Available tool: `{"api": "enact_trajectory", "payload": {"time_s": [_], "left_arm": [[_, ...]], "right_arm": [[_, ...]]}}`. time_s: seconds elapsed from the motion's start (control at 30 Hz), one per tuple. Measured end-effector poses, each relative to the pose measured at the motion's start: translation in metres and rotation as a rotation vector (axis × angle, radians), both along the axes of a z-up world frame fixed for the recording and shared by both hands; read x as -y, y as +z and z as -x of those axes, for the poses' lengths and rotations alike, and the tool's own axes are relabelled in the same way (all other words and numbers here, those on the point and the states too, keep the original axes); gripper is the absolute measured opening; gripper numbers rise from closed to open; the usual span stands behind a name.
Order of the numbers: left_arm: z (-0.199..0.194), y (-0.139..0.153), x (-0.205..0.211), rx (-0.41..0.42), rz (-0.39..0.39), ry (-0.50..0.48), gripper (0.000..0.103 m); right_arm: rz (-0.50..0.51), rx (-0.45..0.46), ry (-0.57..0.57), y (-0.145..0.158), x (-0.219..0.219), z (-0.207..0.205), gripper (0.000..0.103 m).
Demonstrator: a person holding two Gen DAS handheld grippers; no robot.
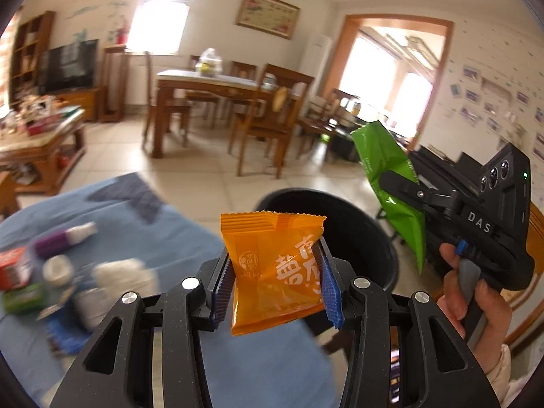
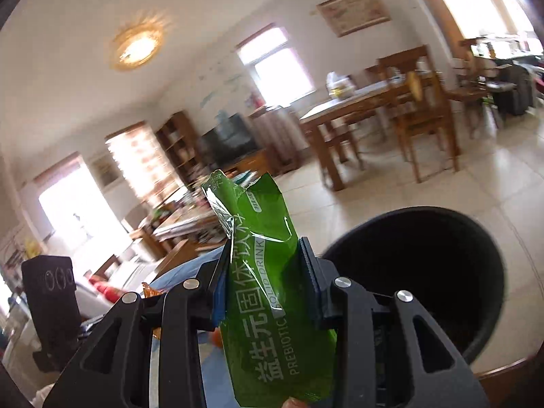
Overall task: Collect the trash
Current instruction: 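Carry the orange bag and green sachet to the black bin and release both, then grasp the red milk box with the left tool while the right tool grasps the white tissue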
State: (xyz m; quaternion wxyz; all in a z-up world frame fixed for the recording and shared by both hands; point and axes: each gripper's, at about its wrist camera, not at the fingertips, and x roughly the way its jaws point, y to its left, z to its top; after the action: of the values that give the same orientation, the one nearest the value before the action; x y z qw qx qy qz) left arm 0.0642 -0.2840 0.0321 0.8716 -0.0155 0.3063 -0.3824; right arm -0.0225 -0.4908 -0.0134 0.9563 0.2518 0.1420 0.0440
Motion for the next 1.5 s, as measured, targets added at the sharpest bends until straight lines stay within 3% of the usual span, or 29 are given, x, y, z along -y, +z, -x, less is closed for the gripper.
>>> {"api": "enact_trajectory", "payload": {"time_s": [0.23,0.5,0.87,0.93,0.97,1.03,1.07,1.3,1.5], "left_arm": [[-0.005,-0.013,0.075,0.007,-0.027,-0.098,0.045],[-0.016,-0.031,0.129,0.029,-0.081,-0.148,0.045],[-0.032,-0.047,0.16,0.006,-0.123,-0.167,0.045],[-0.031,-0.047,0.163,0.013,-0.133,-0.163,0.051],[-0.031,-0.047,0.16,0.014,-0.137,-0.159,0.056],[-0.028,-0.043,0.16,0.021,-0.136,-0.146,0.083],[-0.028,-0.041,0.156,0.036,-0.13,-0.137,0.085],[-0.016,-0.03,0.135,0.058,-0.139,-0.133,0.091],[-0.014,-0.019,0.068,0.064,-0.115,-0.049,0.092]], "right_arm": [[-0.05,-0.044,-0.109,-0.022,0.045,0.001,0.037],[-0.091,-0.099,-0.164,-0.048,0.072,-0.008,0.037],[-0.109,-0.148,-0.186,-0.057,0.071,-0.006,0.039],[-0.116,-0.155,-0.178,-0.058,0.071,-0.007,0.039],[-0.118,-0.163,-0.173,-0.059,0.071,-0.008,0.041],[-0.127,-0.174,-0.173,-0.058,0.072,-0.009,0.066],[-0.132,-0.173,-0.174,-0.058,0.073,-0.009,0.085],[-0.108,-0.168,-0.168,-0.048,0.058,-0.006,0.089],[-0.059,-0.175,-0.107,-0.037,0.027,-0.022,0.092]]}}
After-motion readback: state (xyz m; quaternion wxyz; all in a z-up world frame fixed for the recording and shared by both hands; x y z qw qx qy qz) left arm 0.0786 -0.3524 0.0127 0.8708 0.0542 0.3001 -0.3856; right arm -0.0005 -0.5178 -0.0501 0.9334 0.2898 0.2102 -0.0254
